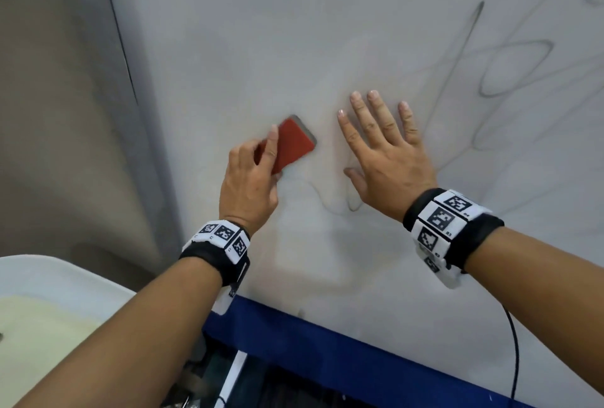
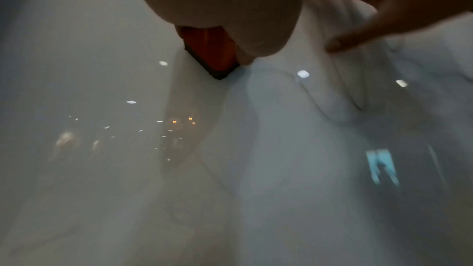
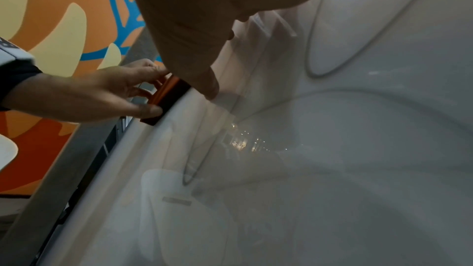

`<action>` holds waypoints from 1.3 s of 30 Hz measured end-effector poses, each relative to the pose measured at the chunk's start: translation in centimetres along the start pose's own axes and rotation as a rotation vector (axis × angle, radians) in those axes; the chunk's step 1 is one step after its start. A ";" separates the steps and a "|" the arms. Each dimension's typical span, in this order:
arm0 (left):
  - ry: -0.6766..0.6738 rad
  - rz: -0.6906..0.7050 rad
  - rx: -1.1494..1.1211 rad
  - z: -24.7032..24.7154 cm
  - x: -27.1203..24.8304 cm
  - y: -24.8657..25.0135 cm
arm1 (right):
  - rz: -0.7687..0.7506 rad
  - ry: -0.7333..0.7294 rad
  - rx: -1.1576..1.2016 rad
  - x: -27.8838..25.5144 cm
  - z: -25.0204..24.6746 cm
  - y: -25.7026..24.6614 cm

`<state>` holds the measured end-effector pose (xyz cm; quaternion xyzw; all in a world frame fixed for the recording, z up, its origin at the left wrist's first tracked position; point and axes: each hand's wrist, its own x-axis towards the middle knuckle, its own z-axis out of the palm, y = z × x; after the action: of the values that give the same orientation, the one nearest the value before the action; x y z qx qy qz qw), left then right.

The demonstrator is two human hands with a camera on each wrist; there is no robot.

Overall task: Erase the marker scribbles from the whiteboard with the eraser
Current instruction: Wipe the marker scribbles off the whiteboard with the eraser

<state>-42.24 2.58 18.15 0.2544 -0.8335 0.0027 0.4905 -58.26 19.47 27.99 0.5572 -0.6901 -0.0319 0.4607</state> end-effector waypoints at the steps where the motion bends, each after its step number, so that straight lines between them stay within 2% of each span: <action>1: 0.020 -0.112 -0.030 -0.2 0.4 -0.1 | 0.008 0.009 0.012 -0.1 0.1 -0.1; 2: 0.031 -0.198 -0.056 -0.3 0.7 0.0 | 0.018 0.019 0.021 -0.1 0.1 -0.2; 4: 0.026 -0.234 -0.072 -0.1 0.6 0.4 | 0.047 0.035 0.046 -0.2 0.2 -0.5; 8: -0.041 0.019 -0.019 0.7 -1.0 0.2 | 0.123 0.031 0.081 -0.3 0.3 -1.6; 10: -0.043 0.070 -0.017 0.7 -1.0 -0.3 | 0.172 0.019 0.093 -0.3 0.5 -2.2; 12: -0.019 0.003 -0.063 0.6 -0.6 -0.3 | 0.220 0.021 0.117 -0.4 0.7 -2.8; 15: 0.022 -0.177 -0.148 0.7 0.0 0.5 | 0.311 0.045 0.137 -0.7 1.0 -3.9; 18: 0.032 -0.293 -0.188 1.2 -0.3 2.1 | 0.466 0.080 0.189 -0.7 1.0 -5.4; 21: 0.014 -0.272 -0.182 1.8 -1.4 2.5 | 0.630 0.078 0.266 -1.3 1.2 -7.3; 24: -0.004 -0.207 -0.193 1.6 -1.9 1.8 | 0.717 0.060 0.307 -2.4 1.7 -8.6; 30: 0.085 -0.468 -0.323 2.1 -2.0 3.0 | 0.776 0.091 0.342 -2.6 2.1 -9.3; 32: 0.018 -0.392 -0.309 2.6 -3.4 3.6 | 0.795 0.116 0.362 -2.5 2.3 -9.5; 34: -0.062 -0.246 -0.291 3.0 -5.0 3.4 | 0.804 0.128 0.386 -2.5 2.4 -9.8; 36: -0.058 -0.212 -0.298 3.1 -5.0 2.4 | 0.811 0.130 0.394 -2.7 2.6 -10.0; 39: 0.074 -0.452 -0.378 3.0 -3.6 1.7 | 0.818 0.104 0.383 -3.6 2.9 -10.1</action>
<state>-43.98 4.81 14.04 0.3376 -0.7230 -0.2526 0.5473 -52.90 17.23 18.54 0.3146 -0.8230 0.3089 0.3581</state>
